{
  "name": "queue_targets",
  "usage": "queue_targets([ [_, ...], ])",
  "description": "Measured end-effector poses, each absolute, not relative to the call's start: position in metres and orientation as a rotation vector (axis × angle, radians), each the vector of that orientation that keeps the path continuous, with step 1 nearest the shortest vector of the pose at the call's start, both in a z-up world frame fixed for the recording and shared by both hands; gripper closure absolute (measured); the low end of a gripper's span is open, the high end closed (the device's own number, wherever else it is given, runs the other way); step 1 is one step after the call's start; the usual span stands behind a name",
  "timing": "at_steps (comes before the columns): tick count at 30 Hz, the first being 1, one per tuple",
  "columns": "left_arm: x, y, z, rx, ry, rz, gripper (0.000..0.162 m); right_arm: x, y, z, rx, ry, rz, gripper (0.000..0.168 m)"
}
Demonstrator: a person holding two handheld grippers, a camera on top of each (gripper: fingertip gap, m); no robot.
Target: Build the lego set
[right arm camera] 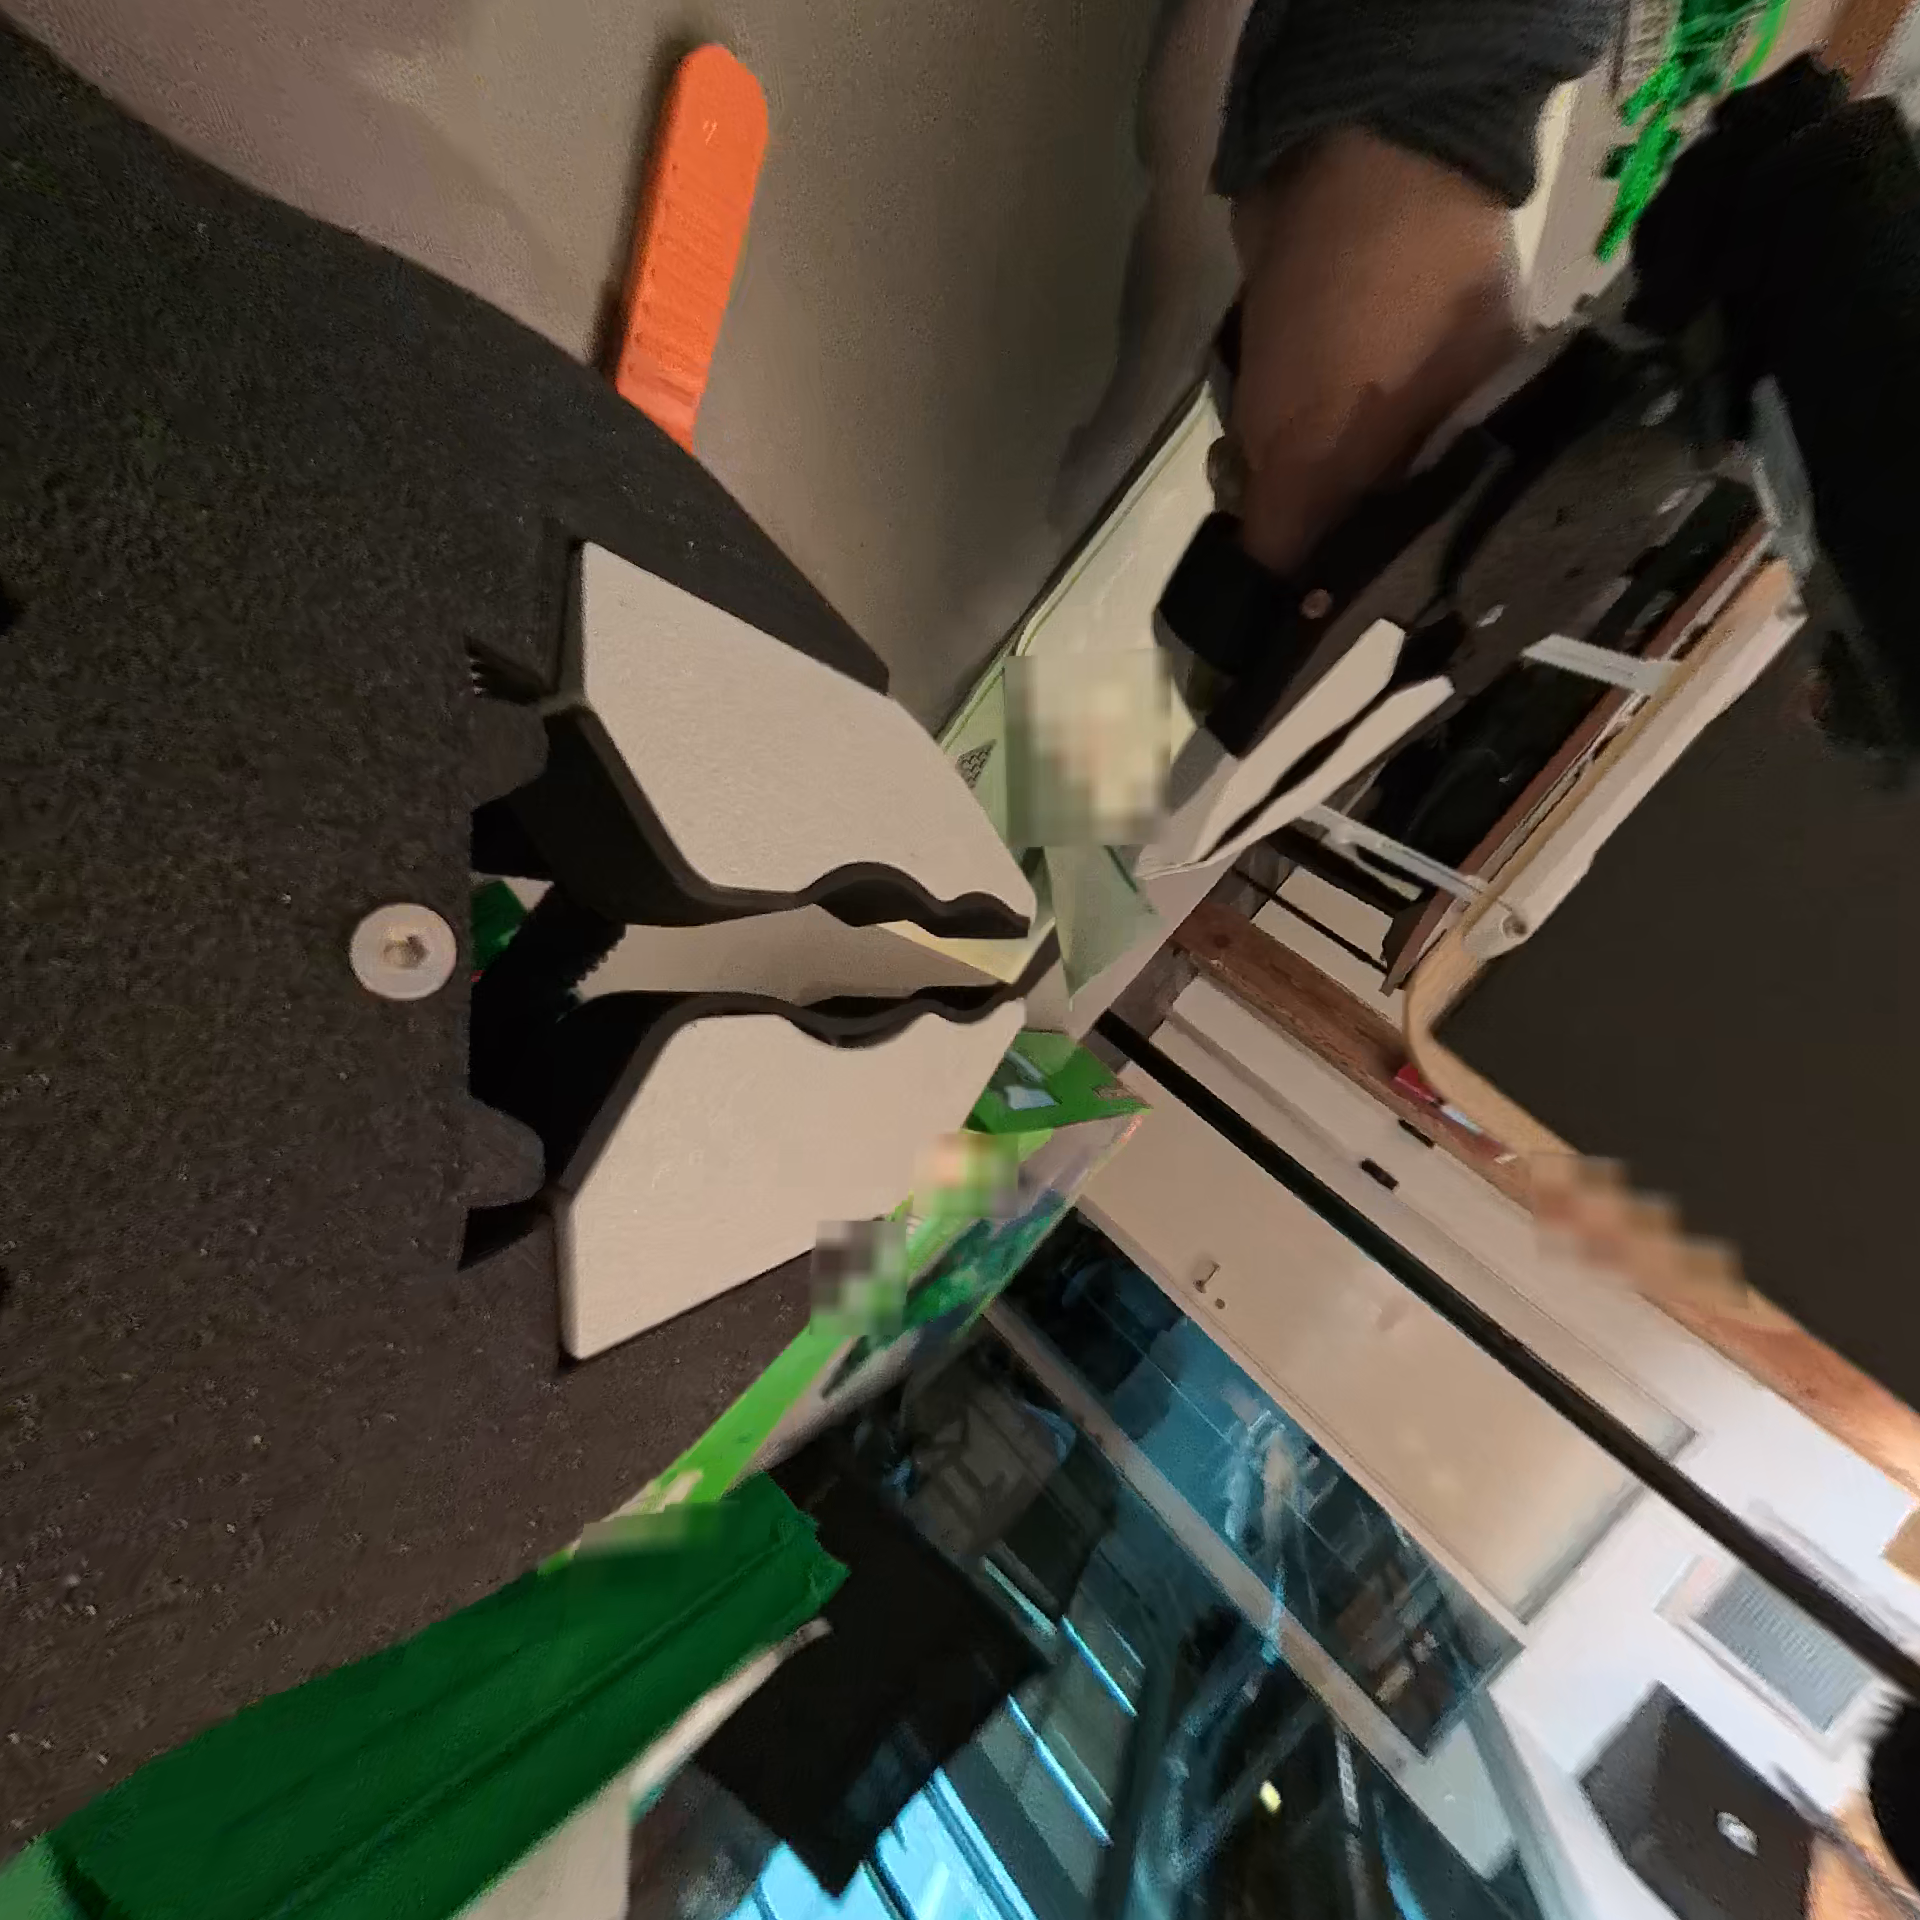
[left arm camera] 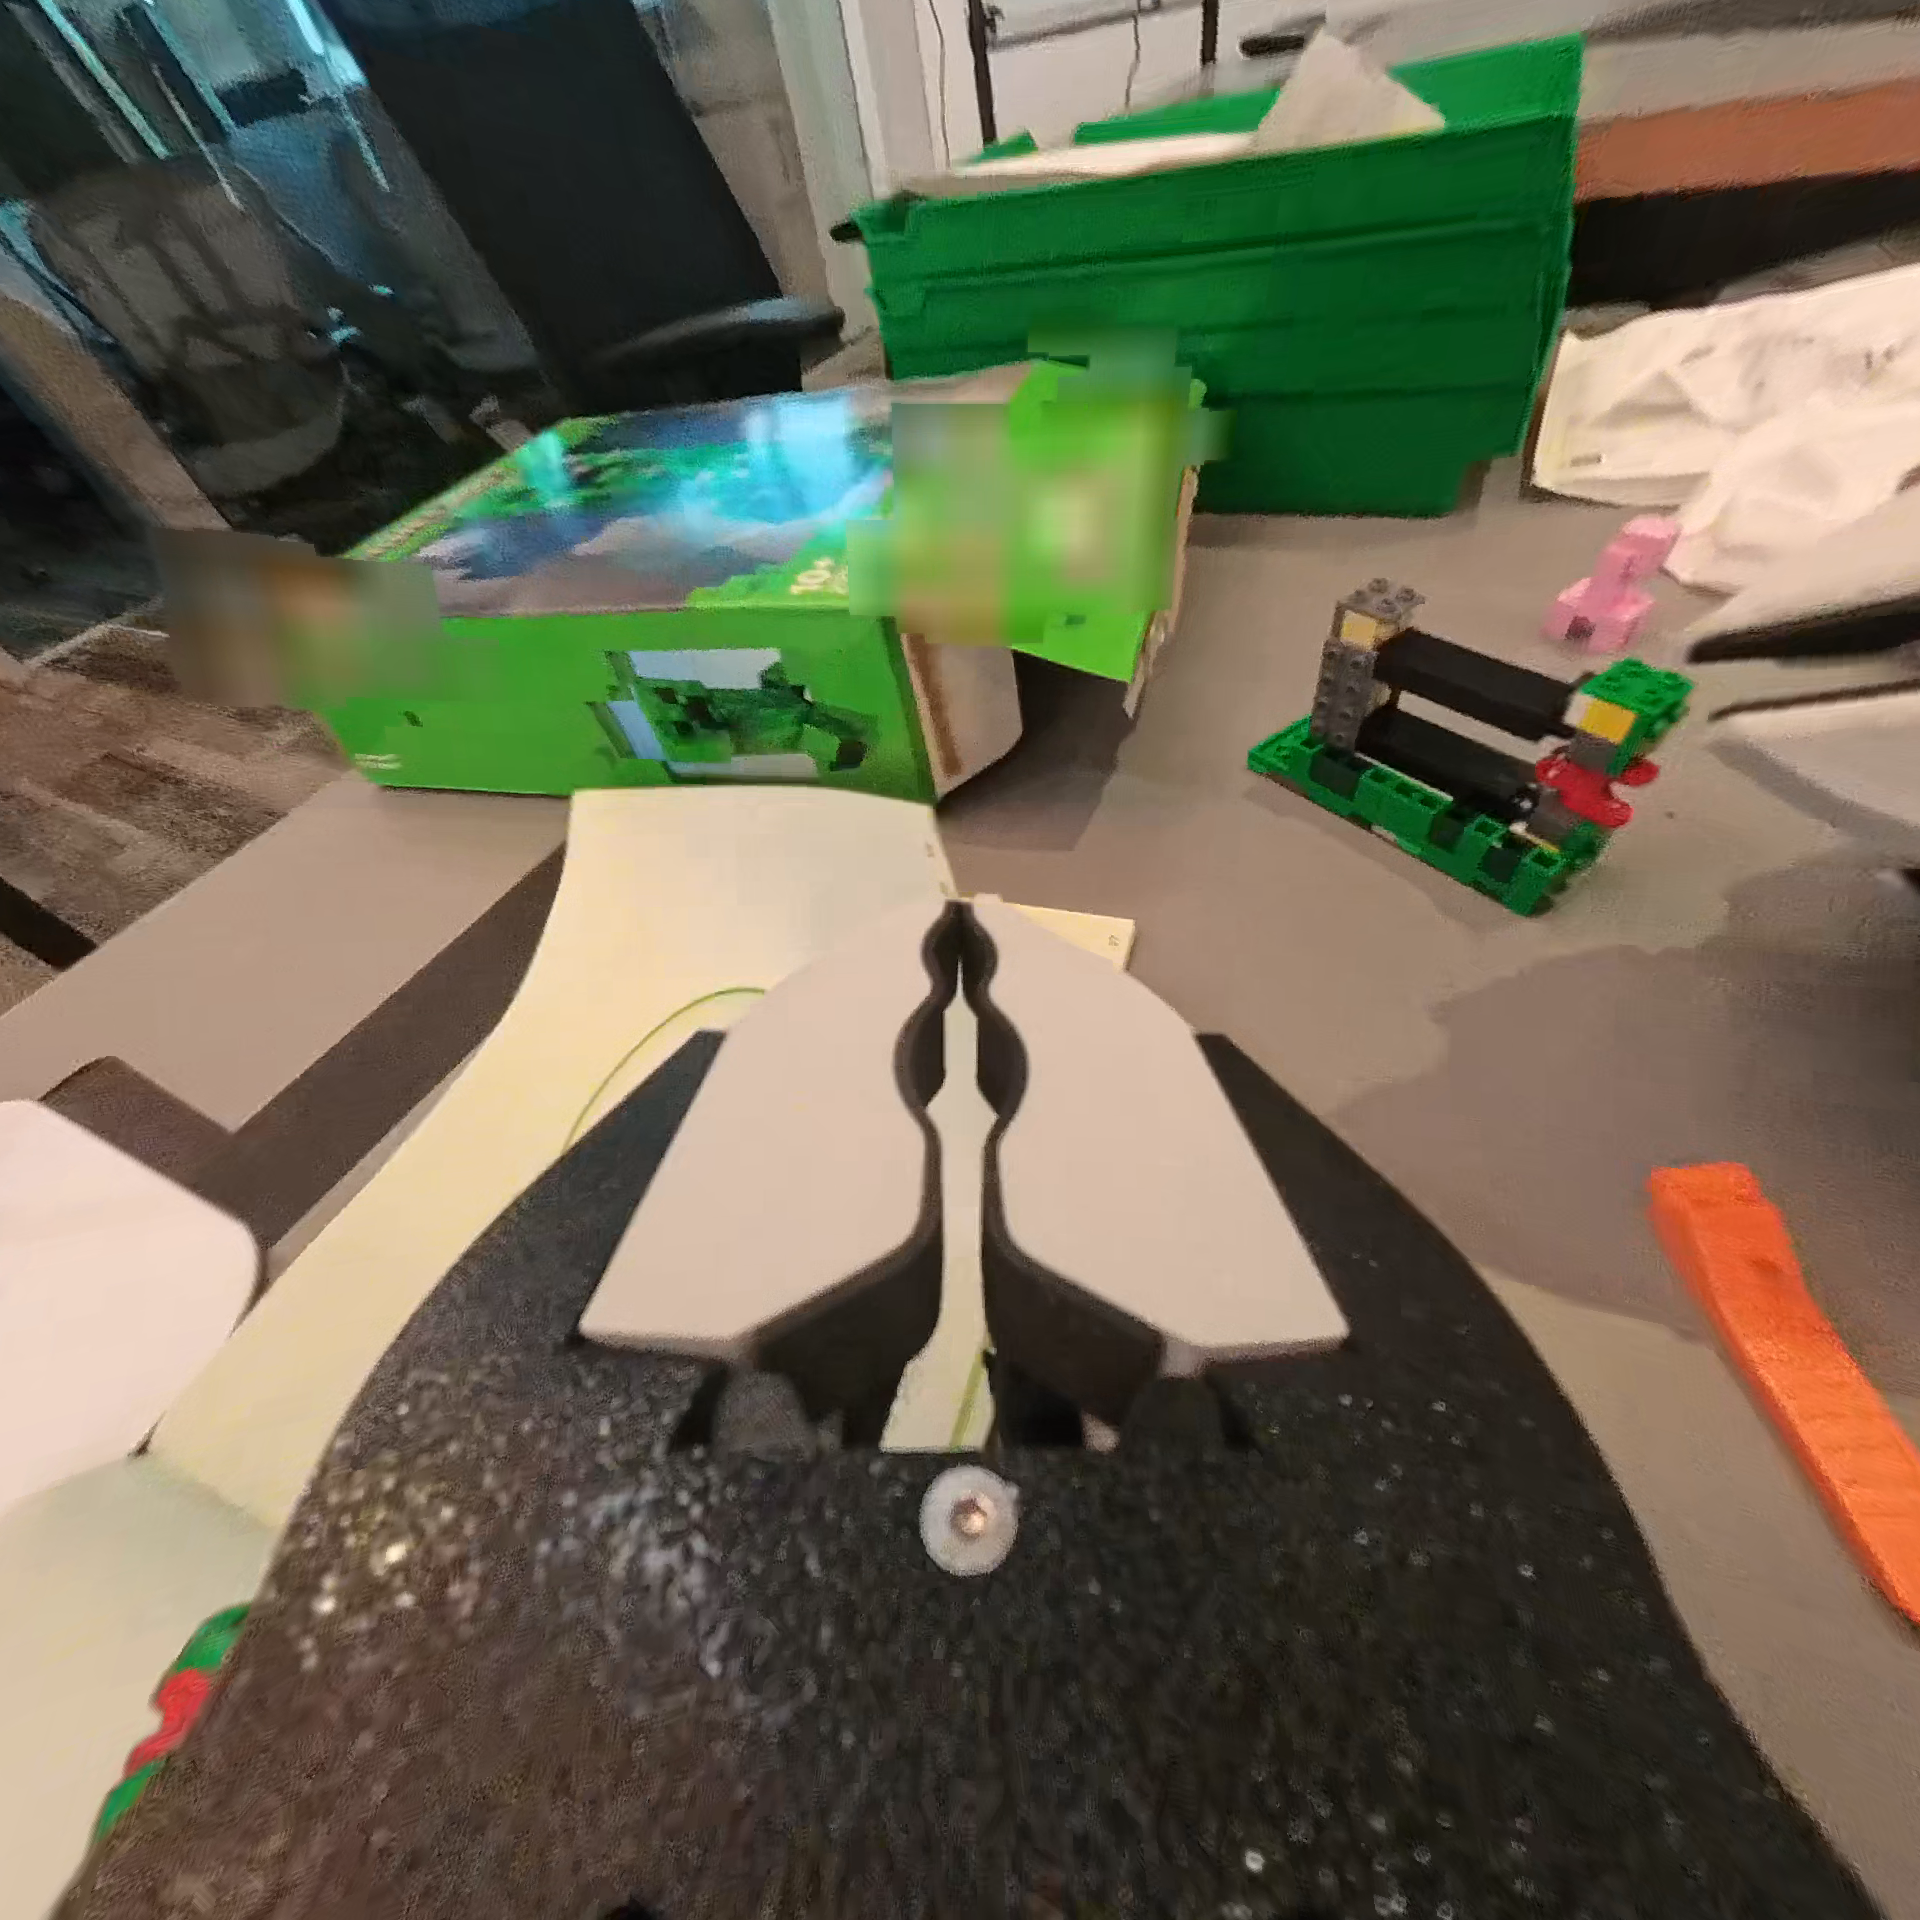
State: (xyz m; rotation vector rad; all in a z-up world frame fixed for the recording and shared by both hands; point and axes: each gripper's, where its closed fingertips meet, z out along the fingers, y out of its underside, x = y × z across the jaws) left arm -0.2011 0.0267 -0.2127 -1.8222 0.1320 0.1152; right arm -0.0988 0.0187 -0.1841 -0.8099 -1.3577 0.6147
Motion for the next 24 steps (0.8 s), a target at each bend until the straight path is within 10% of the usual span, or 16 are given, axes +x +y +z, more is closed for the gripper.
queue_targets([
  [1, -0.208, 0.020, -0.208, -1.794, 0.094, 0.125, 0.162, -0.101, 0.011, -0.182, -0.789, -1.359, 0.574, 0.162],
  [24, -0.226, -0.020, -0.197, -1.705, 0.073, 0.017, 0.162, -0.245, 0.046, -0.252, -1.545, -1.515, 0.858, 0.168],
])
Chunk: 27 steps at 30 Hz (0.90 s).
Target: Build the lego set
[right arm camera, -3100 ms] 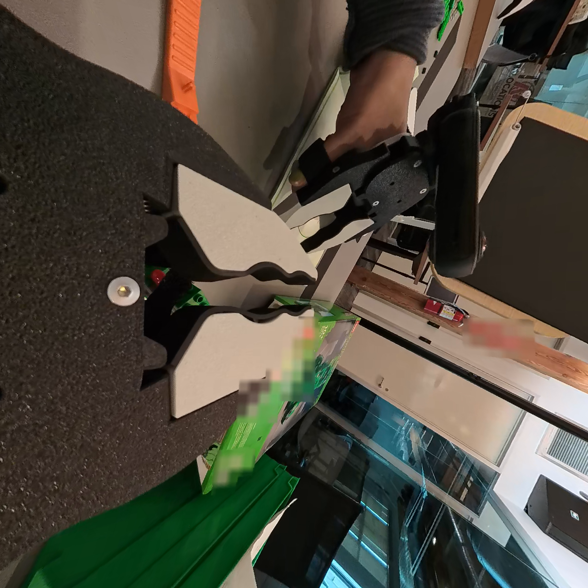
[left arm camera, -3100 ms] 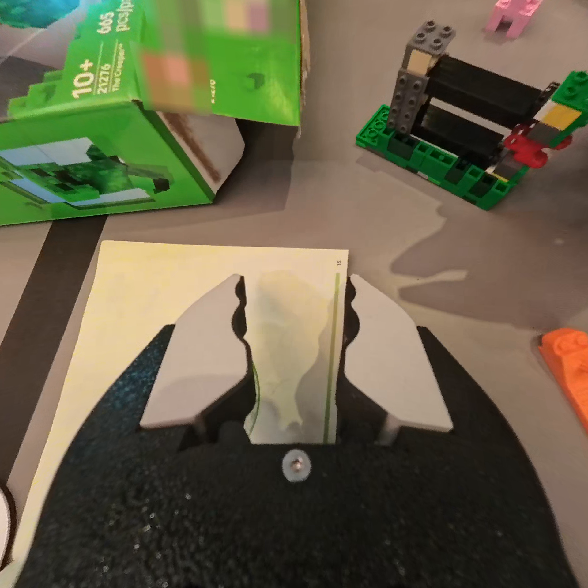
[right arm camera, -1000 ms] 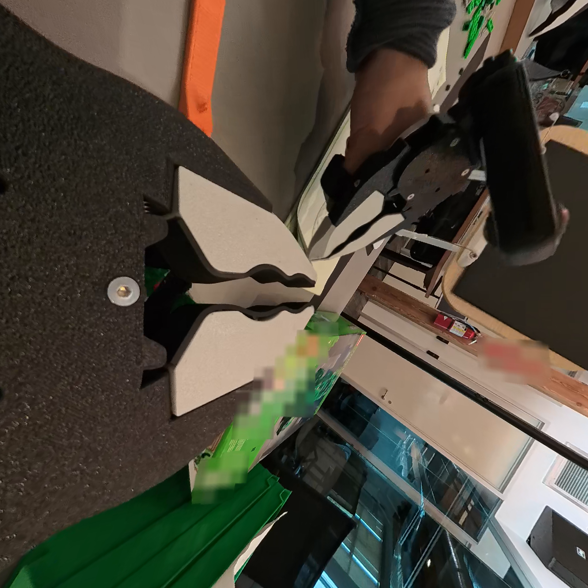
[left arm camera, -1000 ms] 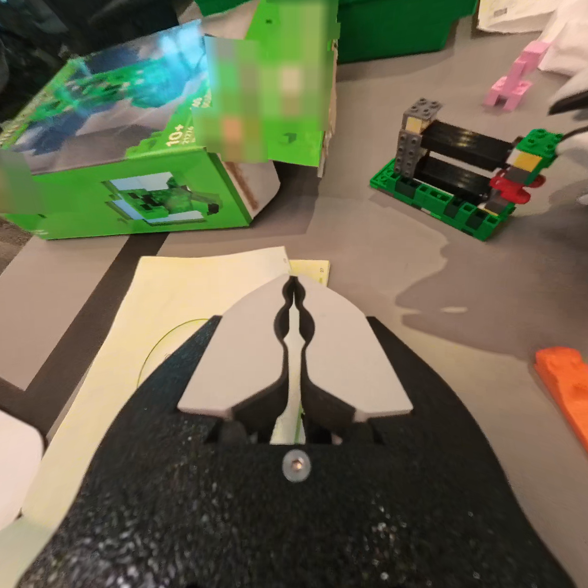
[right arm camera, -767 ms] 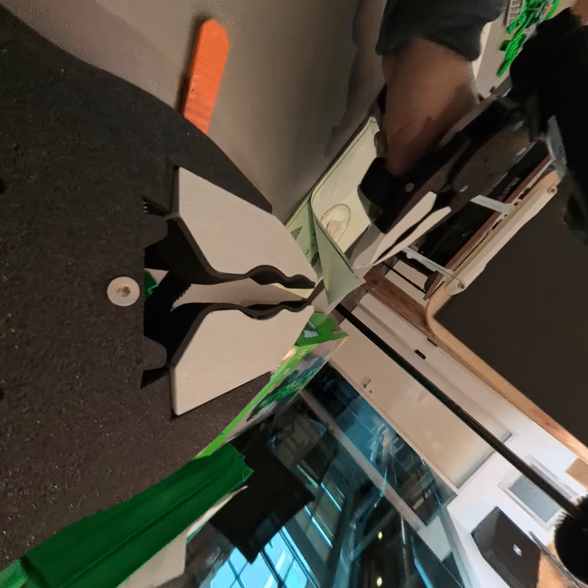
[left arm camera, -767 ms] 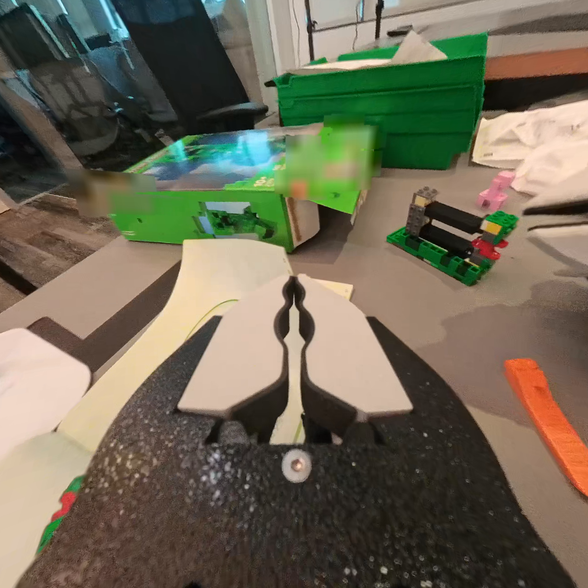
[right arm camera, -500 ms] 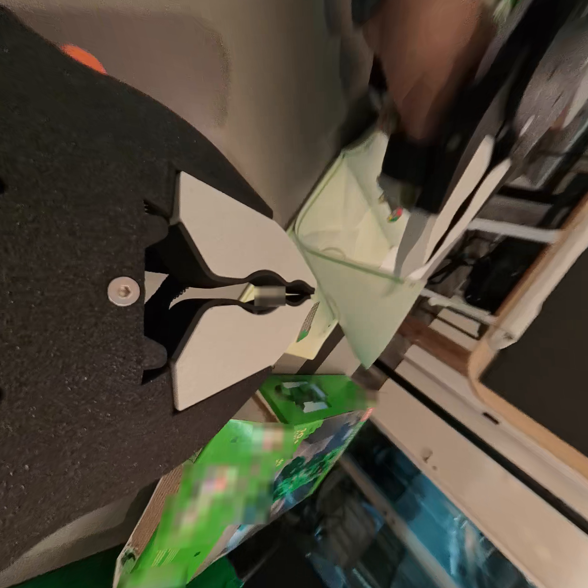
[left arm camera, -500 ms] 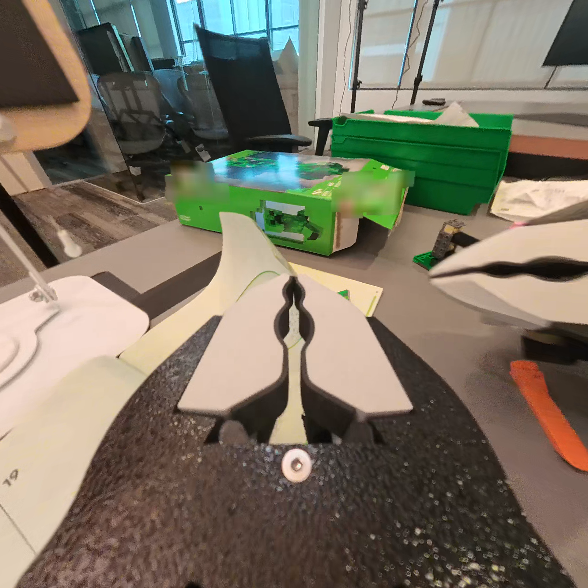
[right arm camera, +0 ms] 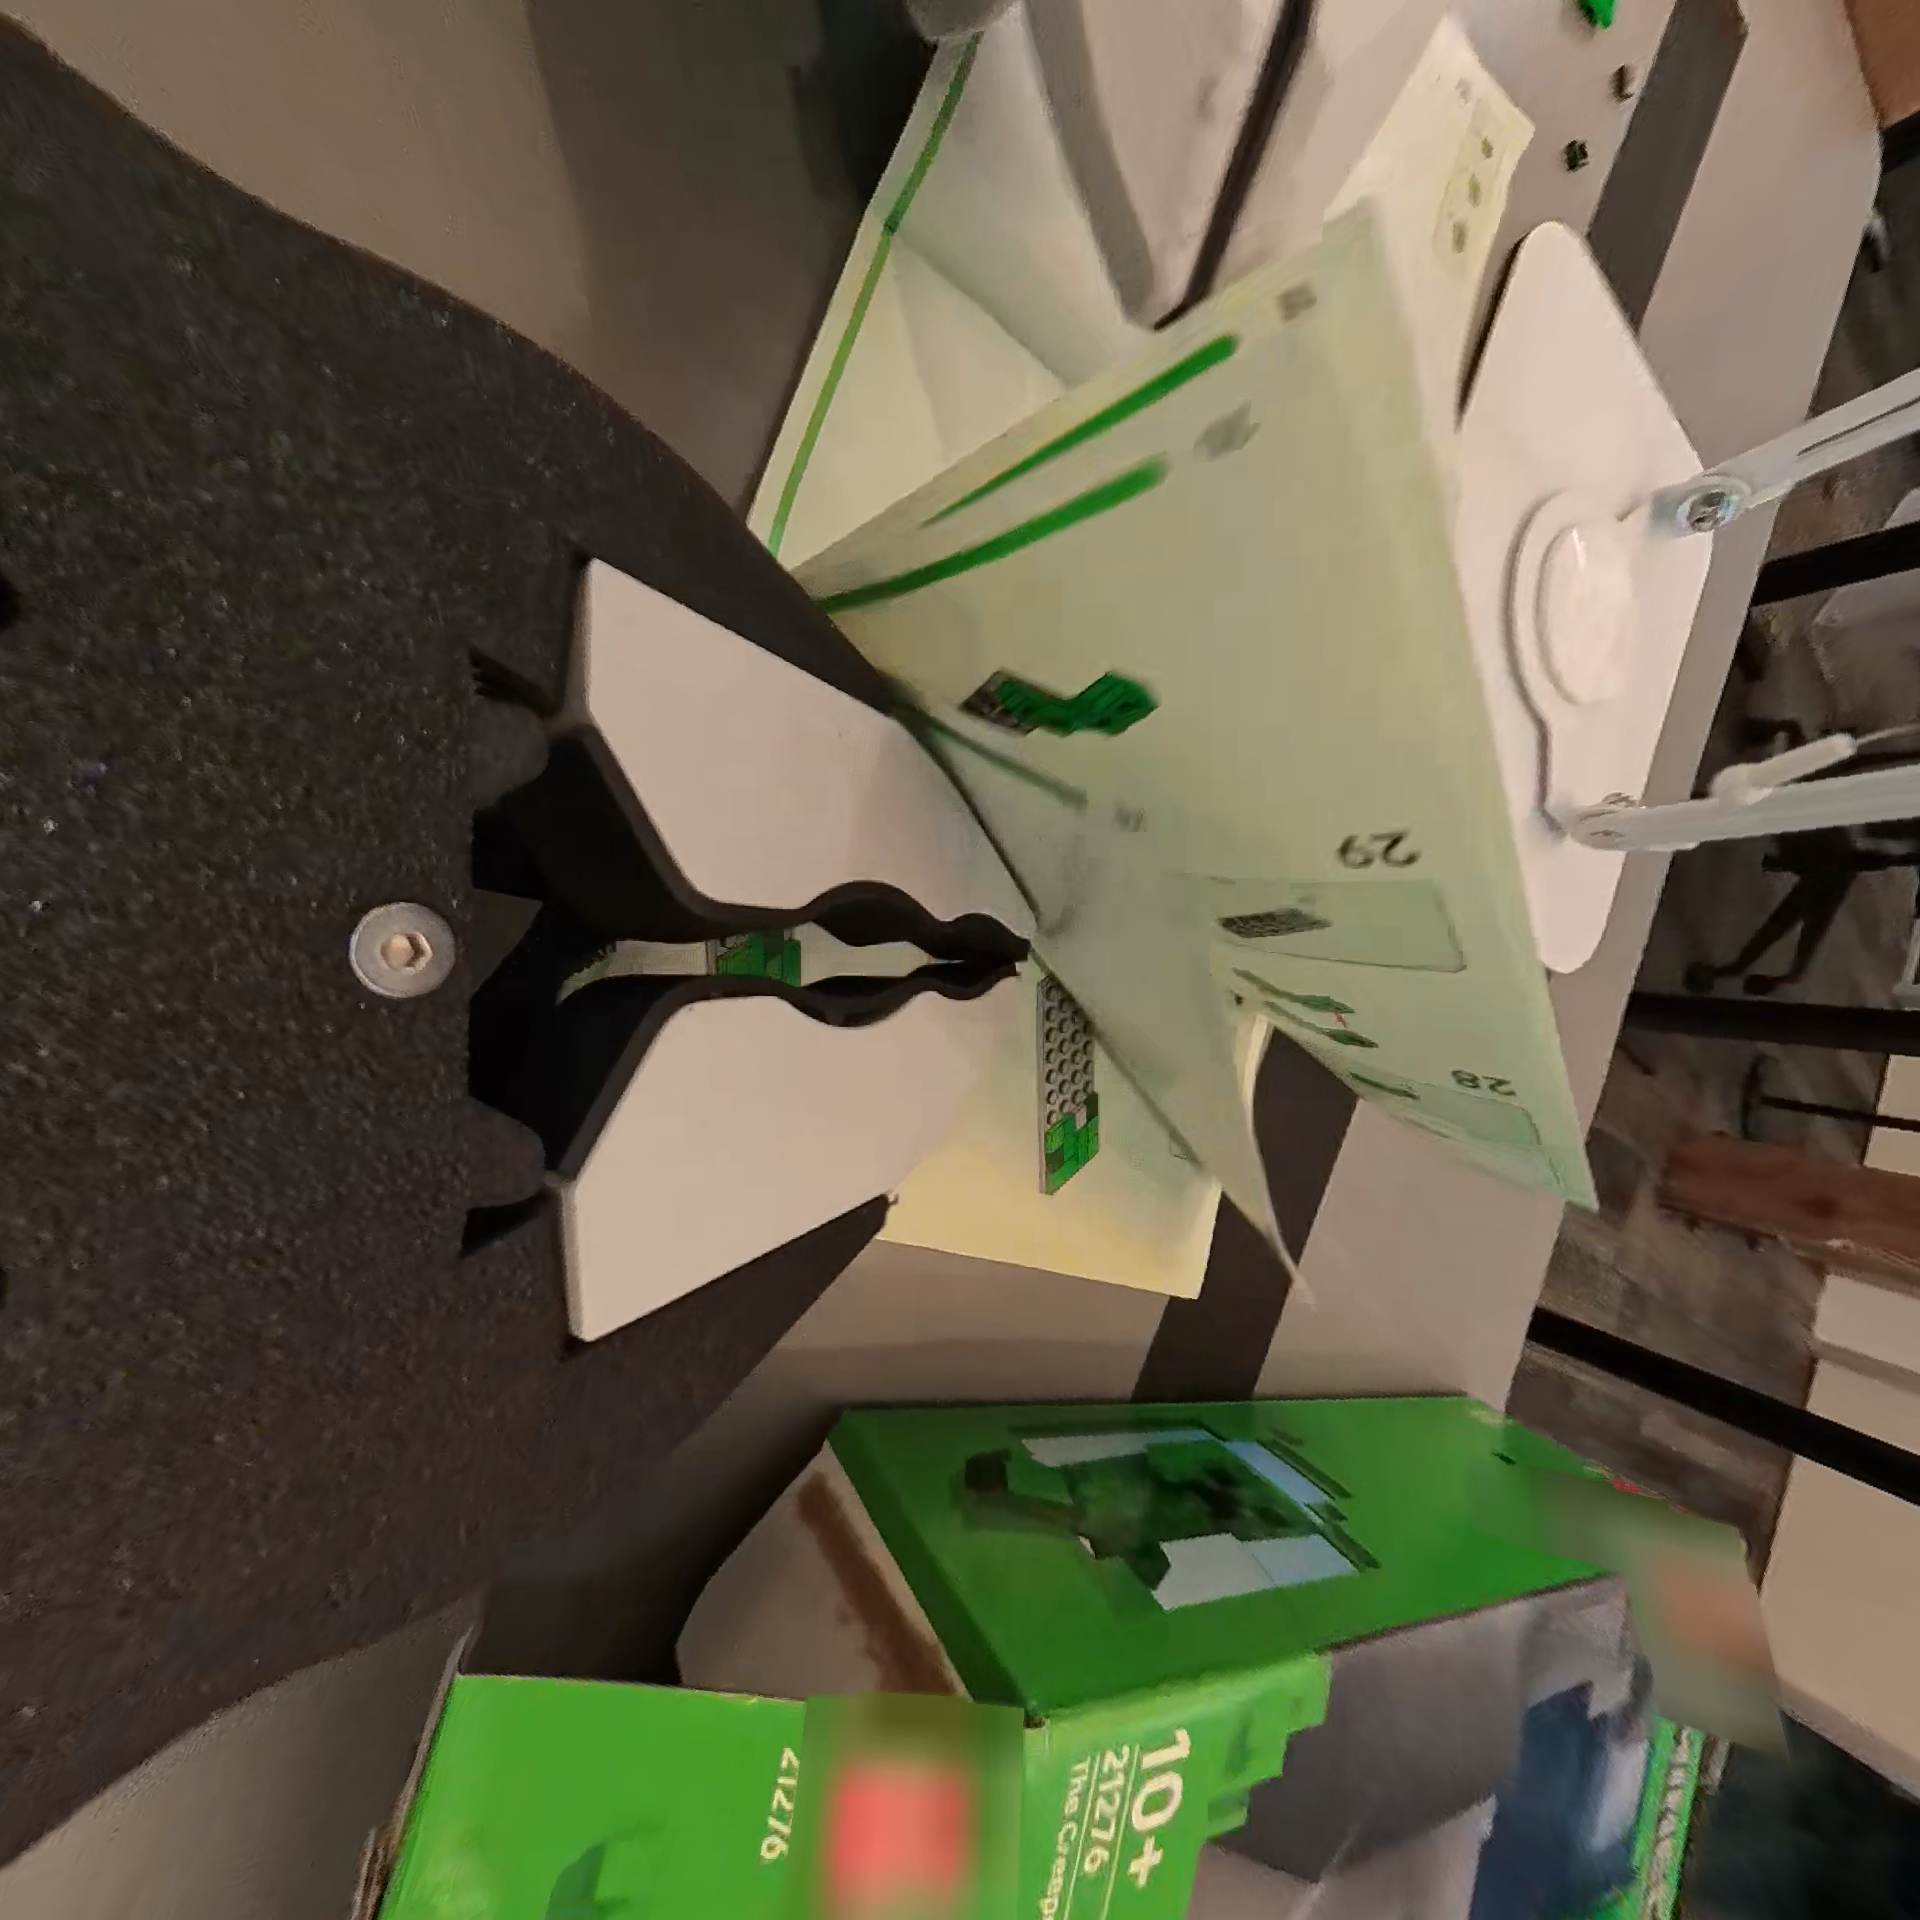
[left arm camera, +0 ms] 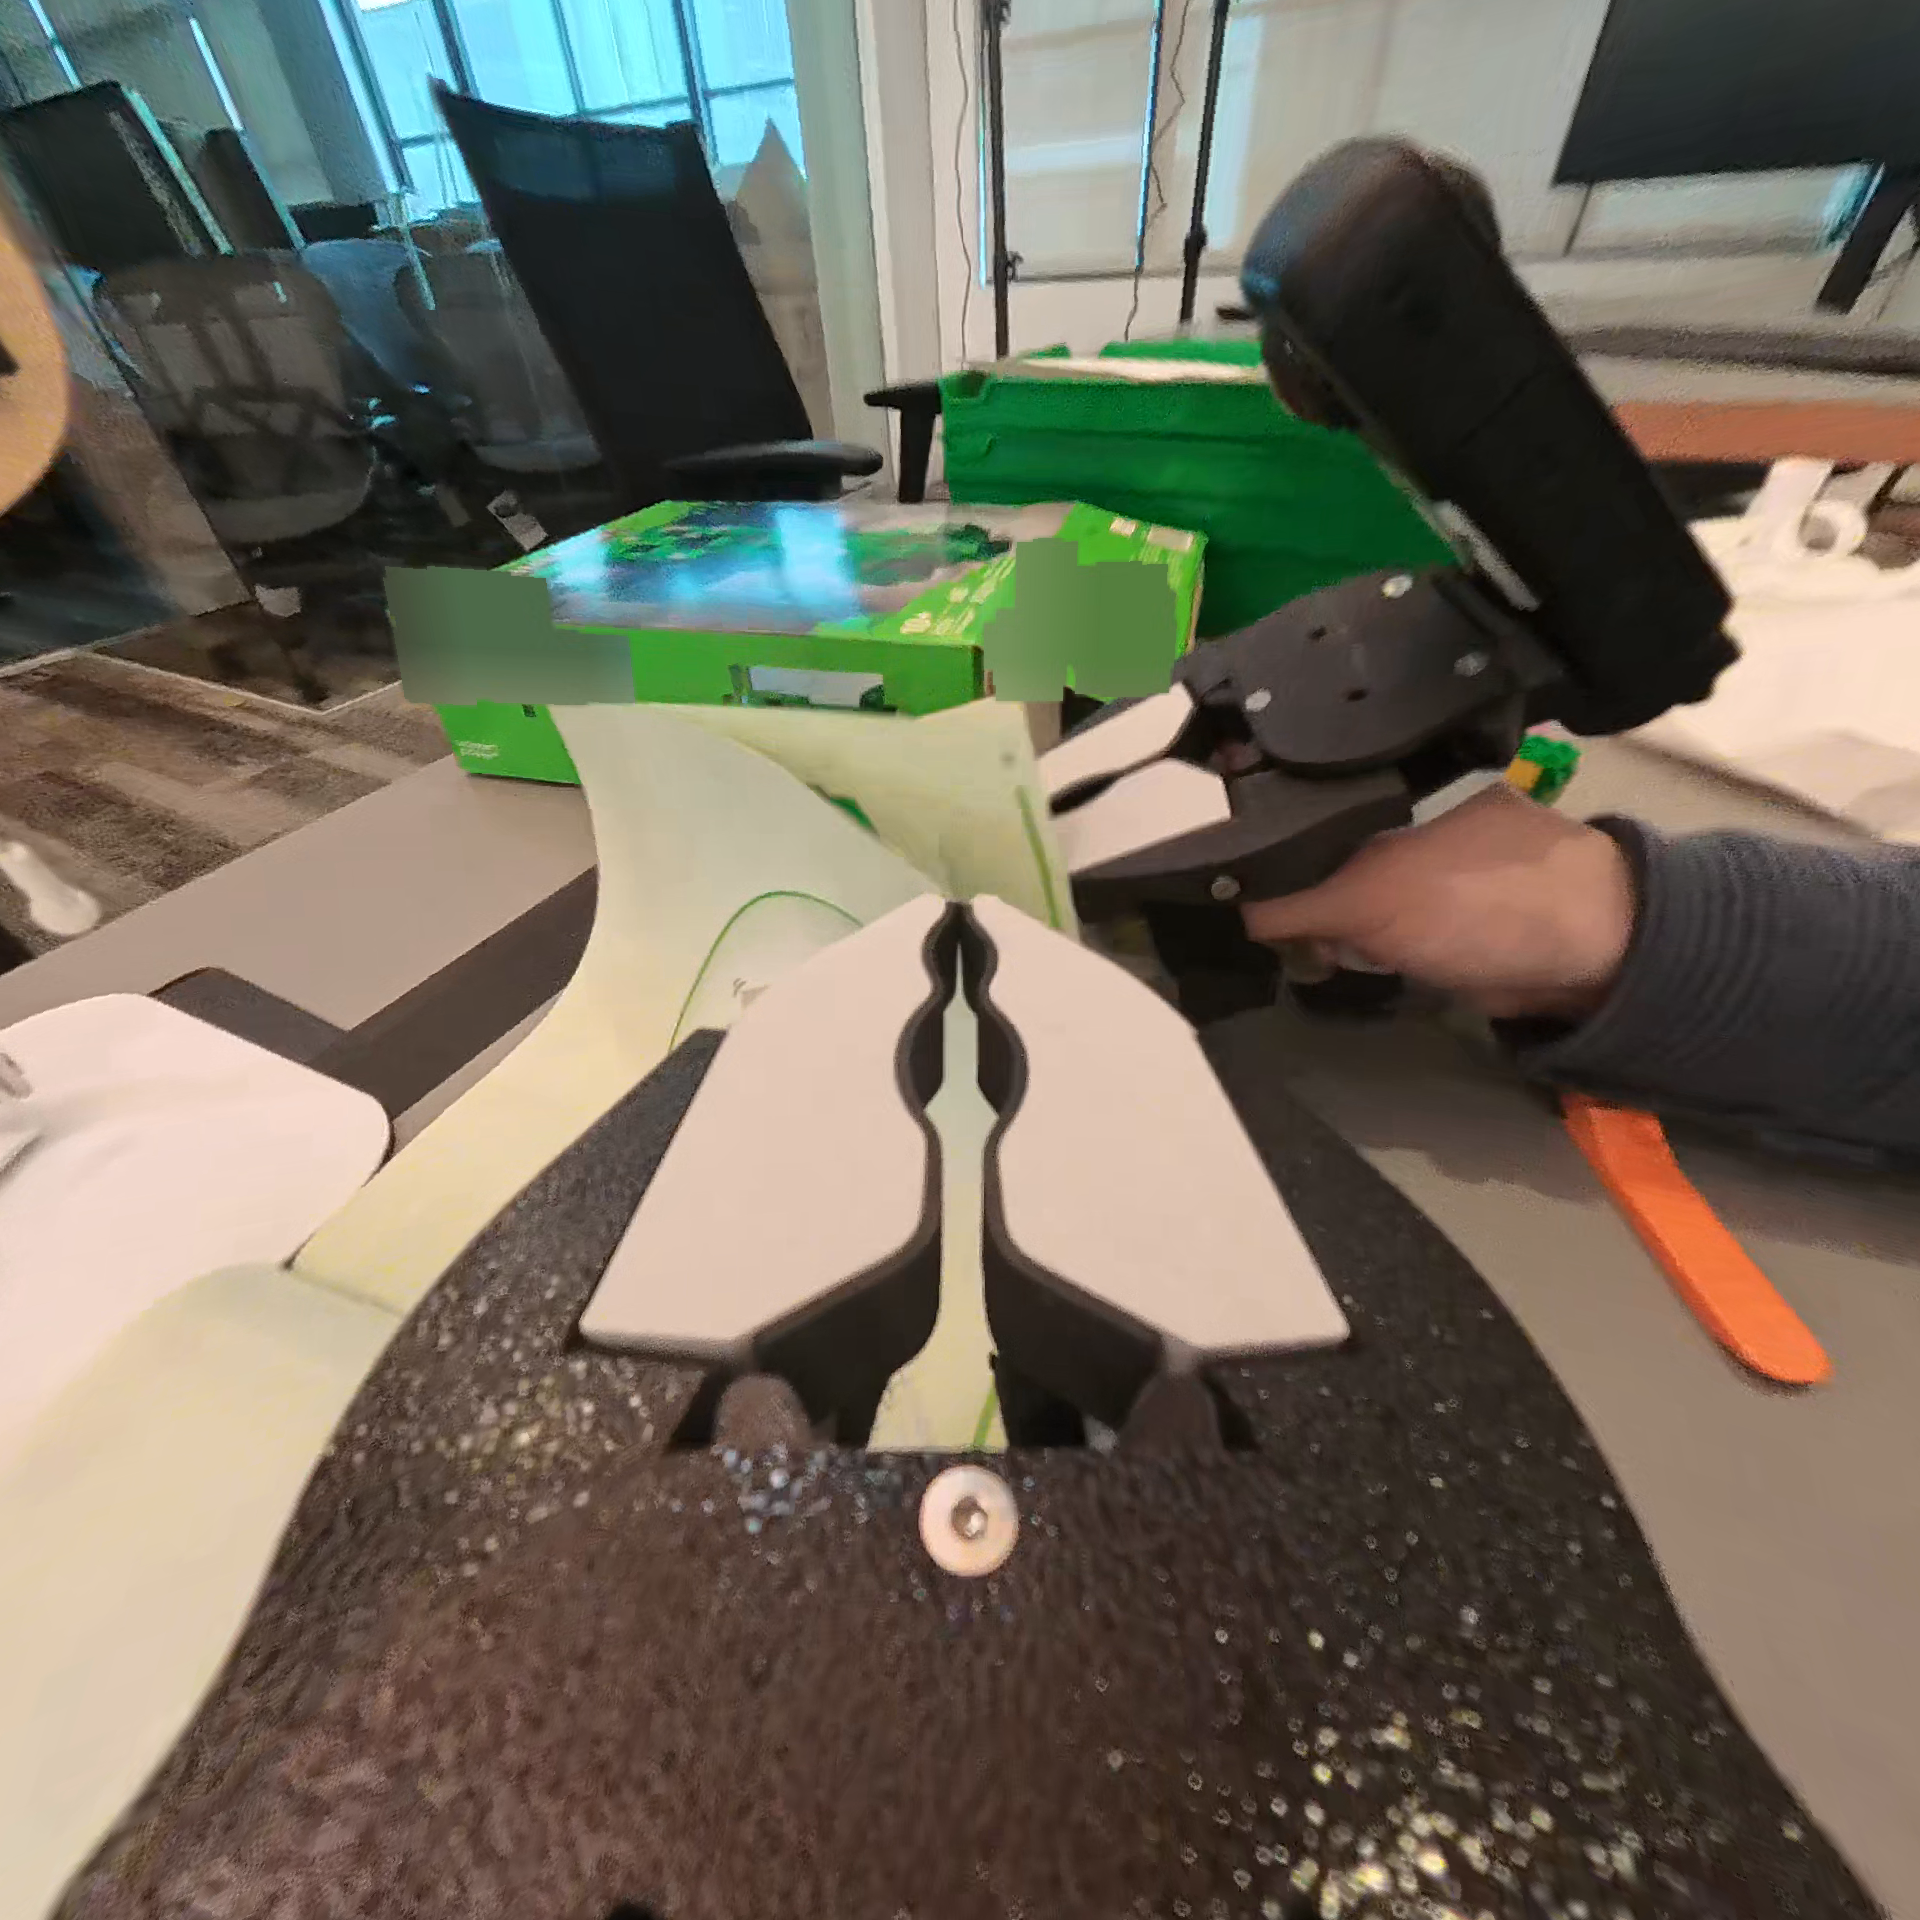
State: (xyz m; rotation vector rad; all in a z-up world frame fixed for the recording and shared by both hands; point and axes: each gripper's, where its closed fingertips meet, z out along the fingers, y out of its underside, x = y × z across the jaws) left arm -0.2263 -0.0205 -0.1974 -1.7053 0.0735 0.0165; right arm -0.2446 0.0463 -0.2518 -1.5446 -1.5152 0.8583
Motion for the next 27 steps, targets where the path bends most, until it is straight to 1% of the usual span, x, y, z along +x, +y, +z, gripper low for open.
queue_targets([
  [4, -0.223, -0.017, -0.201, -1.733, 0.100, 0.063, 0.162, -0.244, 0.048, -0.250, -1.573, -1.490, 0.922, 0.168],
  [12, -0.232, -0.016, -0.198, -1.711, -0.032, -0.051, 0.162, -0.241, 0.054, -0.240, -1.558, -1.396, 0.961, 0.168],
  [16, -0.236, -0.017, -0.199, -1.696, -0.083, -0.109, 0.162, -0.239, 0.053, -0.243, -1.561, -1.417, 0.936, 0.168],
  [19, -0.231, -0.016, -0.197, -1.702, -0.033, -0.120, 0.162, -0.239, 0.052, -0.243, -1.561, -1.422, 0.939, 0.168],
  [24, -0.230, 0.003, -0.197, -1.757, 0.033, -0.013, 0.162, -0.239, 0.053, -0.244, -1.577, -1.424, 0.956, 0.168],
  [27, -0.221, 0.018, -0.191, -1.738, 0.063, -0.090, 0.162, -0.239, 0.053, -0.244, -1.585, -1.417, 0.969, 0.168],
])
